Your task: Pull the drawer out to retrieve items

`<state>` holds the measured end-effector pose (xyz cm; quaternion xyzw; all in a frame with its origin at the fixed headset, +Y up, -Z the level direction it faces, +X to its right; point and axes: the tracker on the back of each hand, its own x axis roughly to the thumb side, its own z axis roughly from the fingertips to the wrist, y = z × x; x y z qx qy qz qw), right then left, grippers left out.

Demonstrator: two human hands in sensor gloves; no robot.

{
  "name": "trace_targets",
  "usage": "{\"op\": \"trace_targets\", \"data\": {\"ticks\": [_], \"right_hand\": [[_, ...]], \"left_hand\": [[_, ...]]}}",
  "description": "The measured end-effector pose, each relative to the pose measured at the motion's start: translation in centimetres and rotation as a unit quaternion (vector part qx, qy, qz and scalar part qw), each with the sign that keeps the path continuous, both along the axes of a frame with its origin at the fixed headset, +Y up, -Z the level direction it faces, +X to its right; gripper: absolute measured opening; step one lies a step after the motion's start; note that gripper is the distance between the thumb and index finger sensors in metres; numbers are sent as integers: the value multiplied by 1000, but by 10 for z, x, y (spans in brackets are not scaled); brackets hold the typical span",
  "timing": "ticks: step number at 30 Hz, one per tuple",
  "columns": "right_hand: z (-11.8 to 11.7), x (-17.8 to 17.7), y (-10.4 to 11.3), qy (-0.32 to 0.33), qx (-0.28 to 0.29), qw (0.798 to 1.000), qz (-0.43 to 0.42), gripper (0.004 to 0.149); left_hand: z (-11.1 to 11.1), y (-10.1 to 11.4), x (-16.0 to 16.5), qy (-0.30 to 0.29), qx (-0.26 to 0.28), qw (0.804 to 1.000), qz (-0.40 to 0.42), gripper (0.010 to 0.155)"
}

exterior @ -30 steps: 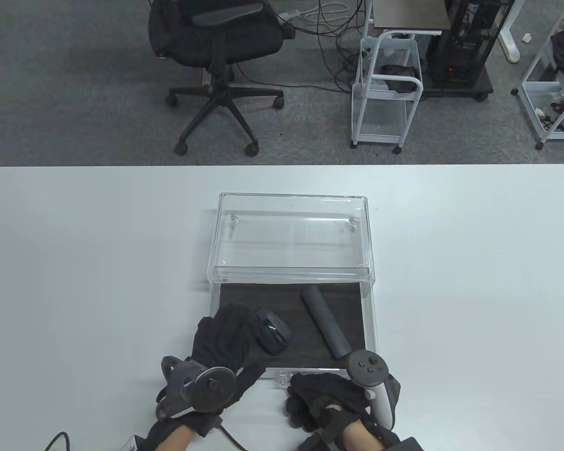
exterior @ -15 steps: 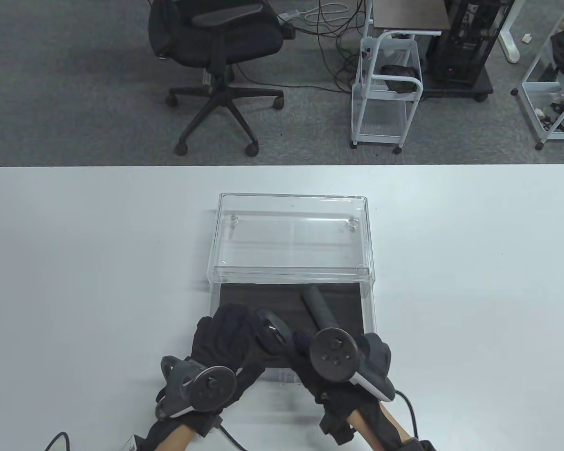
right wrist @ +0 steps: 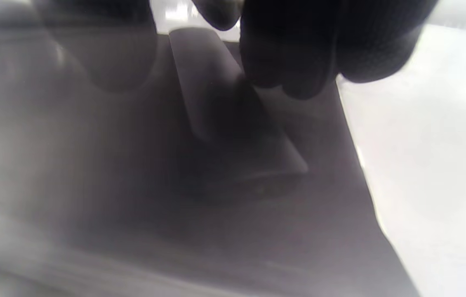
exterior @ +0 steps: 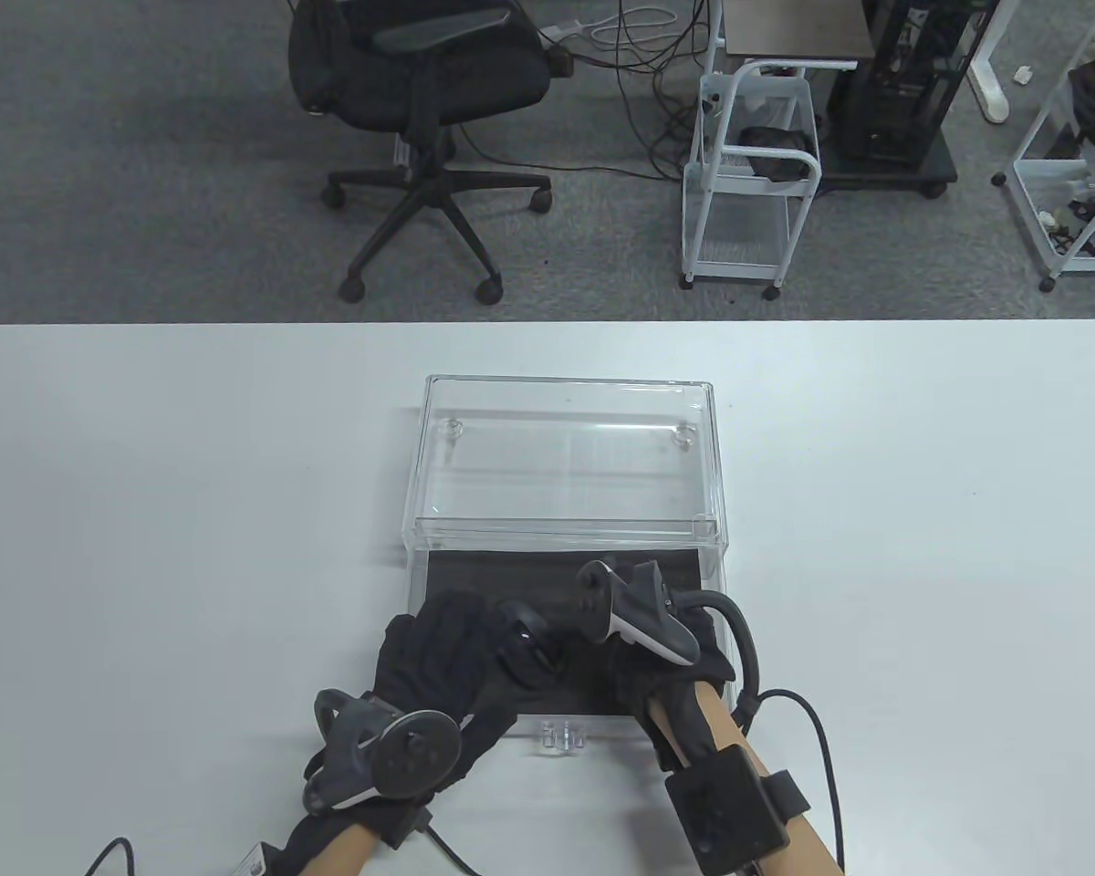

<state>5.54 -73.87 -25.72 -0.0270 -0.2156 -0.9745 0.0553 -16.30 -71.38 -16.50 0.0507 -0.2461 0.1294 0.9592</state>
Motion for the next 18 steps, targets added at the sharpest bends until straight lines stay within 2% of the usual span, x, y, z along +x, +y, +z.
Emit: {"op": "trace_targets", "data": {"ticks": [3, 7, 12, 16, 18], "right_hand": [[0, -2, -7, -3, -13, 1000, 27, 92], [1, -4, -10, -3, -2, 999, 52, 90], [3, -1, -10, -18, 12, 999, 26, 89], [13, -5, 4, 15, 75, 997, 9, 82], [22, -8, 20, 41, 120, 992, 12, 82]], "left_hand": [[0, 0, 0, -1, 0, 1000, 0, 87], [0, 0, 0, 1, -6, 1000, -4, 88], [0, 0, 0, 3, -5, 1000, -2, 88], [0, 0, 0, 4, -3, 1000, 2, 88], [0, -1, -1, 5, -6, 1000, 2, 88]]}}
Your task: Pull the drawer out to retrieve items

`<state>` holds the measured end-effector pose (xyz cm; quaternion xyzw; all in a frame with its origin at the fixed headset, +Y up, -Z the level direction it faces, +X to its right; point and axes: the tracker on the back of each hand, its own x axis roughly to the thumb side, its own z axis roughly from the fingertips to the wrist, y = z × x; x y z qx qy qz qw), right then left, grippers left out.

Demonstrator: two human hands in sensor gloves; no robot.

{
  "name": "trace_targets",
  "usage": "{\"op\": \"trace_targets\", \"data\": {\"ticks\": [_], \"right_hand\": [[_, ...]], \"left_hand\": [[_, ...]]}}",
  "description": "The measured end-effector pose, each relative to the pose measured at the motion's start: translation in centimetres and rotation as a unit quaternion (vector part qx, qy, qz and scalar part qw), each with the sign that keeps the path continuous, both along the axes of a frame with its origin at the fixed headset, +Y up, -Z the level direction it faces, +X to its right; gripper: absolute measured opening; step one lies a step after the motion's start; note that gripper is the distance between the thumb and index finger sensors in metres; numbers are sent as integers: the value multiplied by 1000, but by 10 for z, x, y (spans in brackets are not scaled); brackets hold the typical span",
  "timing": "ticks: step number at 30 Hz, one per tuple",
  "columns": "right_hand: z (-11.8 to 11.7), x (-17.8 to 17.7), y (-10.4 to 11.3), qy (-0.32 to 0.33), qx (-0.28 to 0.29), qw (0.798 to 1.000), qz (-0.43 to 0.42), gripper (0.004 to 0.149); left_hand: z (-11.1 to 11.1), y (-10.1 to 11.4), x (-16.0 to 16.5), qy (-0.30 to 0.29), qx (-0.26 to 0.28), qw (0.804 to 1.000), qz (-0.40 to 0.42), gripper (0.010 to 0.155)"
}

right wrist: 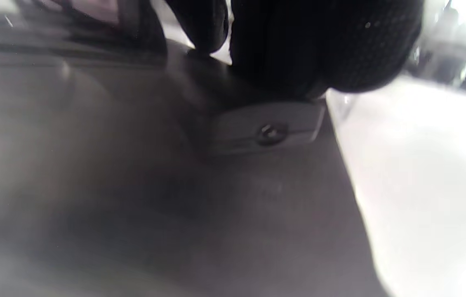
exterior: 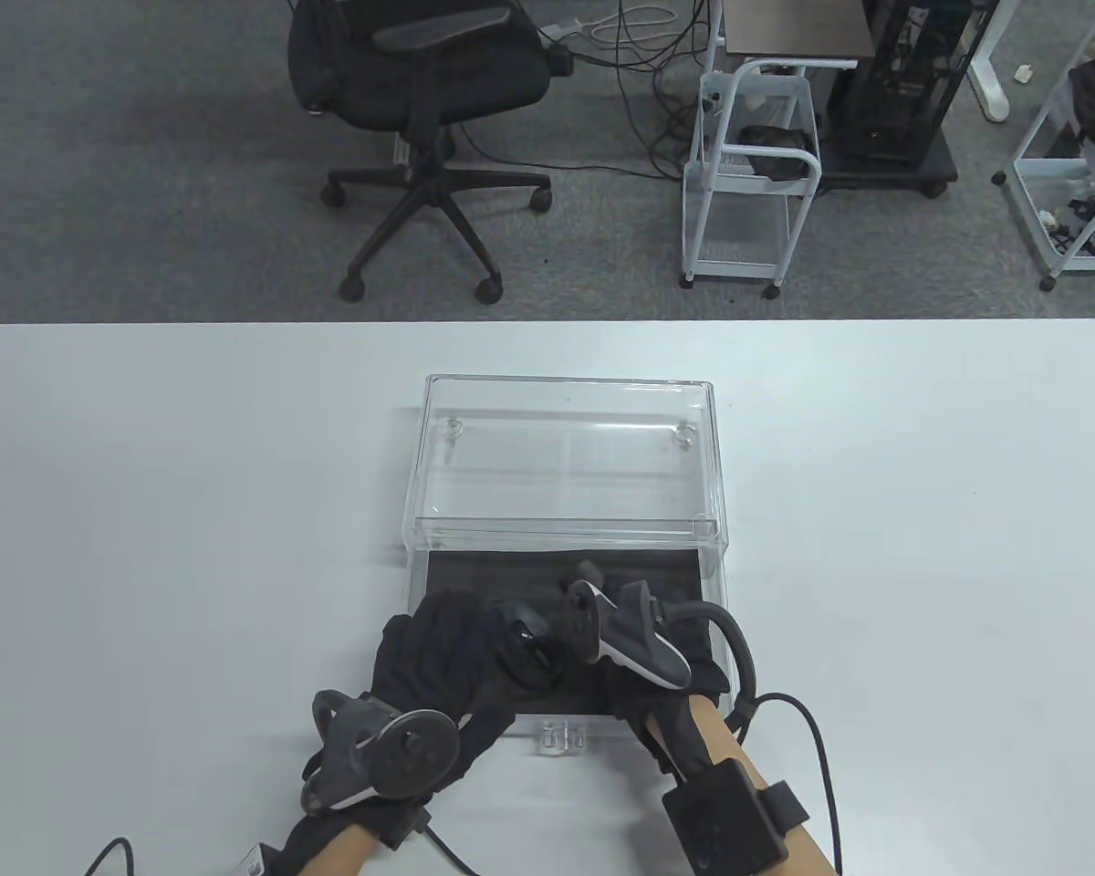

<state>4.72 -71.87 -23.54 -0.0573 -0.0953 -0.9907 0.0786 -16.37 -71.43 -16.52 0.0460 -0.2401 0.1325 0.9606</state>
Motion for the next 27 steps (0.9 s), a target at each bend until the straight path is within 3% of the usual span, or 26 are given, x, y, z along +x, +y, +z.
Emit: {"op": "trace_targets", "data": {"ticks": [7, 13, 16, 20, 27], "right_hand": [[24, 12, 55, 25, 69, 997, -17, 82], [9, 85, 82, -85, 111, 989, -38, 82], [-2, 135, 74, -157, 101, 981, -49, 83], [-7, 190, 39, -226, 66, 970, -60, 84], [-4, 232, -14, -287, 23, 957, -43, 84]], "left_hand": [[0, 1, -3, 6, -2, 1000, 4, 88], [1, 1, -3, 5, 0, 1000, 4, 88], [1, 1, -3, 5, 1, 1000, 3, 88], [0, 1, -3, 5, -1, 1000, 4, 88], [0, 2, -1, 1, 0, 1000, -1, 88]]}}
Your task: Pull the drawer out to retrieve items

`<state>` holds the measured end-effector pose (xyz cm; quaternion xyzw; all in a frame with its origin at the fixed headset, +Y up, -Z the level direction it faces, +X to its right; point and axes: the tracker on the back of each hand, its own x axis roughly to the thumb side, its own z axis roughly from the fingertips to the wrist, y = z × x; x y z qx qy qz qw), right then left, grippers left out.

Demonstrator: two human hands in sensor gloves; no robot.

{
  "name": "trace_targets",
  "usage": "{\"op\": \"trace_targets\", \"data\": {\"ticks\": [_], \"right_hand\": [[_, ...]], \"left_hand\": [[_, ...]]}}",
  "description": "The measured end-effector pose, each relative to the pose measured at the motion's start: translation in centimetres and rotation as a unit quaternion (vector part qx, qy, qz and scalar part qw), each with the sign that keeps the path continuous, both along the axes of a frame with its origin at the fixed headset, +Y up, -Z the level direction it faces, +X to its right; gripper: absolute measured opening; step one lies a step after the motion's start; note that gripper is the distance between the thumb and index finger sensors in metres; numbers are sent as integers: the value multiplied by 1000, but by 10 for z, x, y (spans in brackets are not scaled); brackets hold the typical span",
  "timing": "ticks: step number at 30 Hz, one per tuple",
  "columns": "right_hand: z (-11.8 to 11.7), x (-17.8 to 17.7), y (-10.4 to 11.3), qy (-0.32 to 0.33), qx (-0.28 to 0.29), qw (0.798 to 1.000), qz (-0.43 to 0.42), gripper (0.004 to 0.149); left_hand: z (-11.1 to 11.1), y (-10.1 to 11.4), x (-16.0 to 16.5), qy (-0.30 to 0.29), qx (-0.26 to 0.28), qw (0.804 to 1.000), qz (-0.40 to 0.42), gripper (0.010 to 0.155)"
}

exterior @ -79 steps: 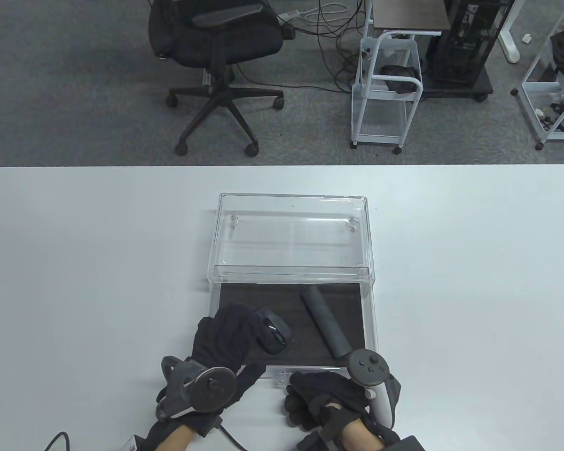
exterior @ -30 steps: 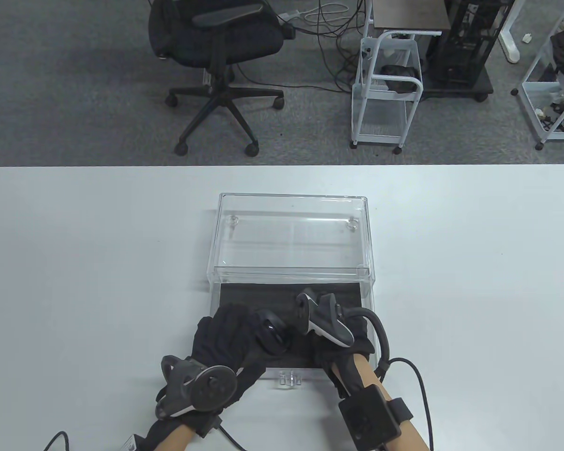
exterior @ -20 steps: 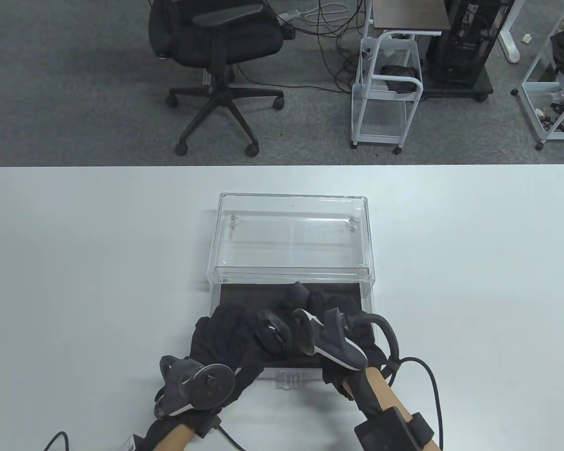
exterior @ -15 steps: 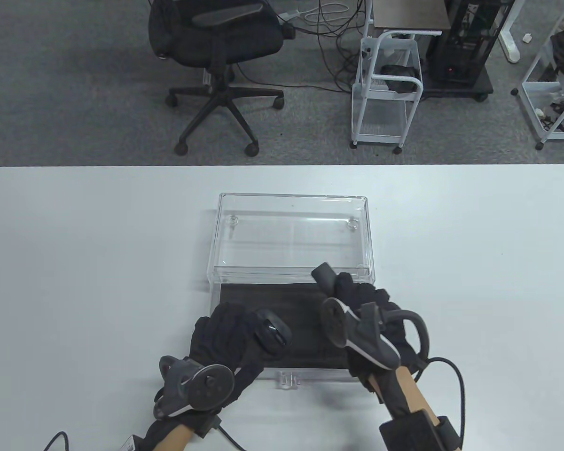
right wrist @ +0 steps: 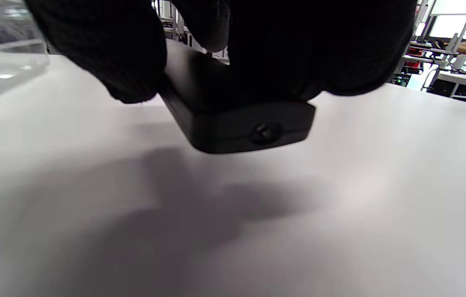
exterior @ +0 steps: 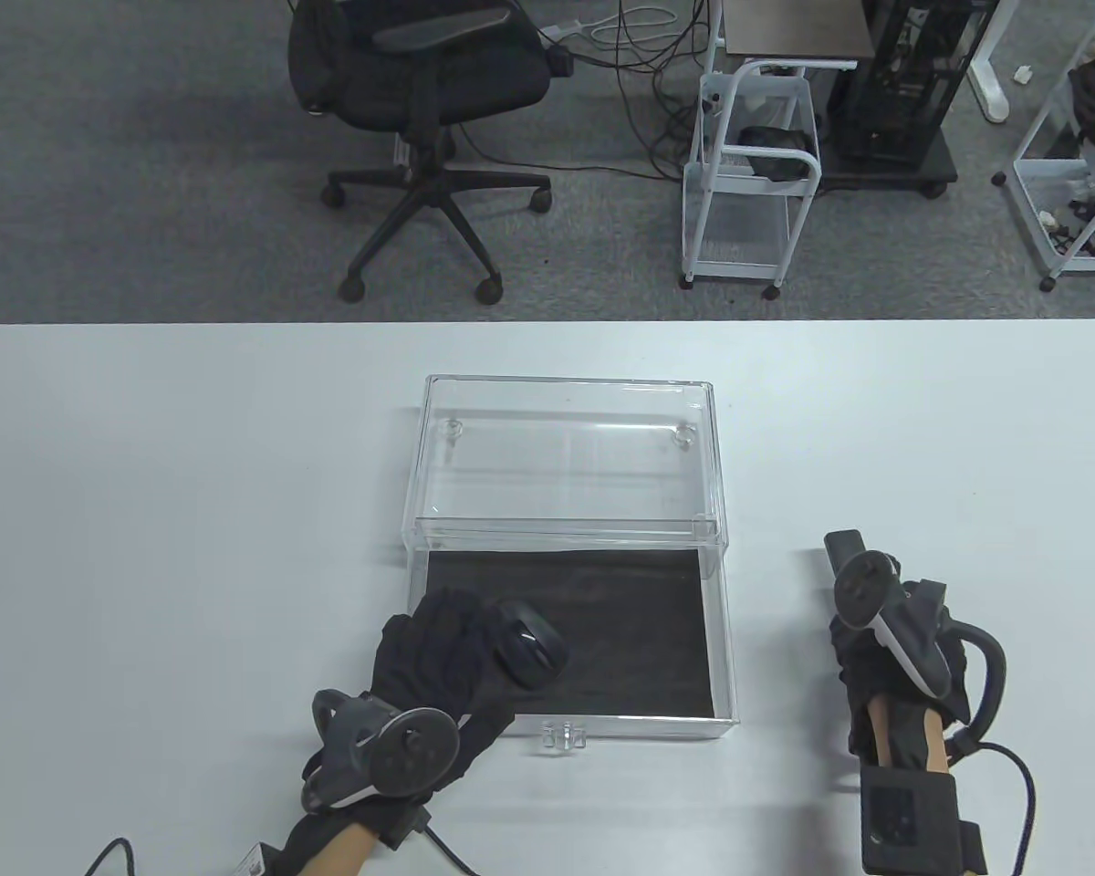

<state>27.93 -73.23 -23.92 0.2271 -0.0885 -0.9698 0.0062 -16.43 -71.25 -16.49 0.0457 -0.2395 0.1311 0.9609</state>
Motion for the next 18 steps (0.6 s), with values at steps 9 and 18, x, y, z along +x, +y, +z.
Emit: {"op": "trace_targets", "data": {"ticks": [9, 18], "right_hand": [[3, 8, -27, -14, -25, 1000, -13, 85], [17, -10, 4, 3, 52, 999, 7, 83]], "left_hand": [[0, 0, 0, 1, -4, 1000, 1, 88], [0, 1, 0, 0, 1, 1000, 2, 88]]}}
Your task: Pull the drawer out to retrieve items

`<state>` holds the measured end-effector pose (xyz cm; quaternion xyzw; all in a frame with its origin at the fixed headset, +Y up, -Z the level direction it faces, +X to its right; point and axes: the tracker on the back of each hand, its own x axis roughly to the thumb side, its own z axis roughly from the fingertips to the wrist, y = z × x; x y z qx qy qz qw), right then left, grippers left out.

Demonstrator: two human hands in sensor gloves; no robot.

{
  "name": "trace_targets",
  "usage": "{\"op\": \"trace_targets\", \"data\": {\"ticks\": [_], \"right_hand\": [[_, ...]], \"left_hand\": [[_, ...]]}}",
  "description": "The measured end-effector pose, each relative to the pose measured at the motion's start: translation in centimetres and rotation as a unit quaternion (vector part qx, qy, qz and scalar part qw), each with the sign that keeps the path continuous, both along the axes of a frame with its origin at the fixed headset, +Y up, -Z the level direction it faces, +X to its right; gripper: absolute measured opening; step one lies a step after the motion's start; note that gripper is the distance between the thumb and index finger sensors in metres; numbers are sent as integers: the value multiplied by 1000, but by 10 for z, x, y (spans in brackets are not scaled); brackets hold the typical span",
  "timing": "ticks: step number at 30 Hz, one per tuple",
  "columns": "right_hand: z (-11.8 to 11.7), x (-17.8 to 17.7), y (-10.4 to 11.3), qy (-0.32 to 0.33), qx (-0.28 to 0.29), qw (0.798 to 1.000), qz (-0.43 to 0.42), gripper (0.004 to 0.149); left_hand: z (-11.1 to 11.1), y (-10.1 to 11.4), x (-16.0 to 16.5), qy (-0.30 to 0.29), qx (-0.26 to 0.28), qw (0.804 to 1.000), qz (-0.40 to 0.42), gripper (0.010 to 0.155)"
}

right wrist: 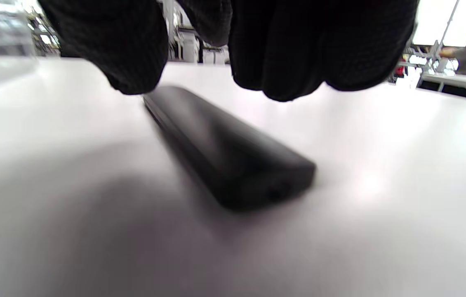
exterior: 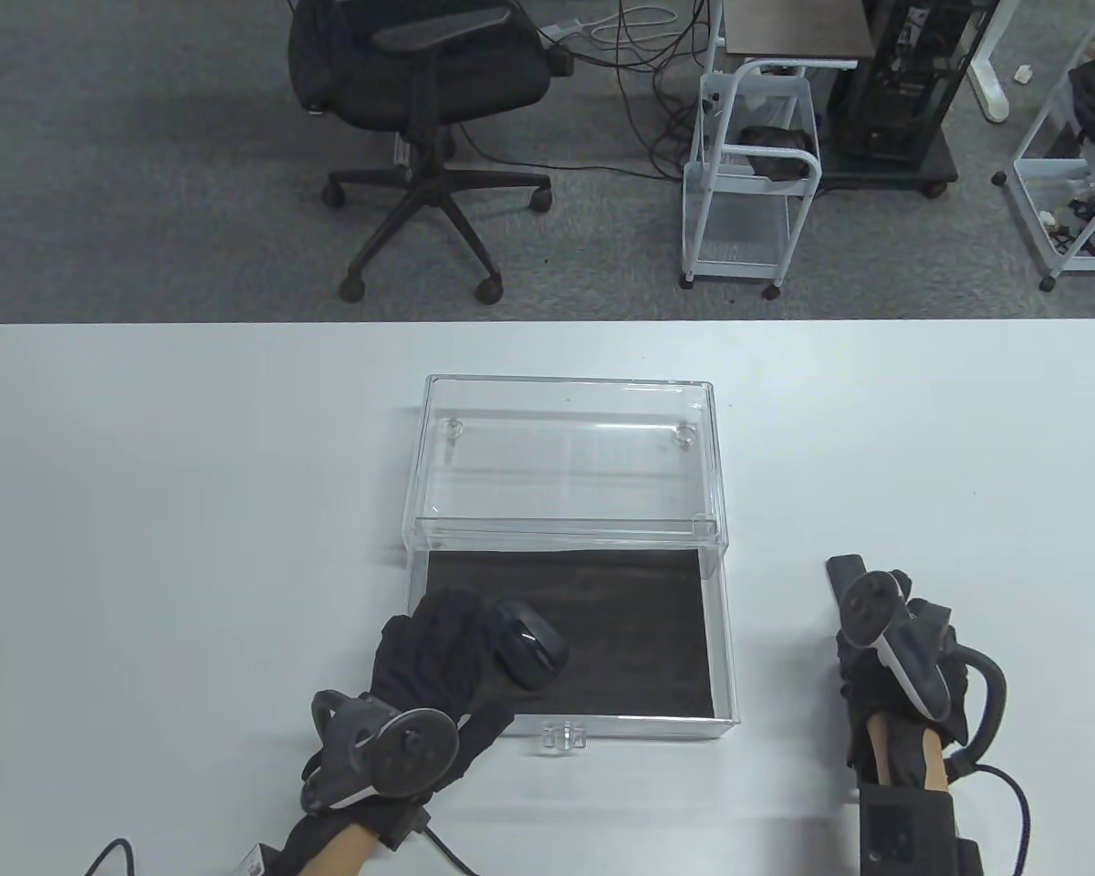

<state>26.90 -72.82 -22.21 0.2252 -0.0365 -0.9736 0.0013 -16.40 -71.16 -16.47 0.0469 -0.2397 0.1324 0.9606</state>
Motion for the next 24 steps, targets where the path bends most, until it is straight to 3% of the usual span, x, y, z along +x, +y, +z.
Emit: {"op": "trace_targets", "data": {"ticks": [6, 11, 18, 24], "right_hand": [[22, -64, 43, 124, 86, 988, -20, 76], [53, -142, 60, 261, 124, 957, -29, 82], [73, -200, 52, 368, 120, 918, -83, 86], [77, -211, 32, 405, 124, 898, -119, 91]], "left_hand": [[1, 1, 2, -3, 10, 1000, -3, 84], [5, 4, 3, -7, 31, 999, 1, 83], [7, 4, 5, -13, 43, 999, 0, 82], [9, 6, 7, -20, 51, 999, -3, 83]]}}
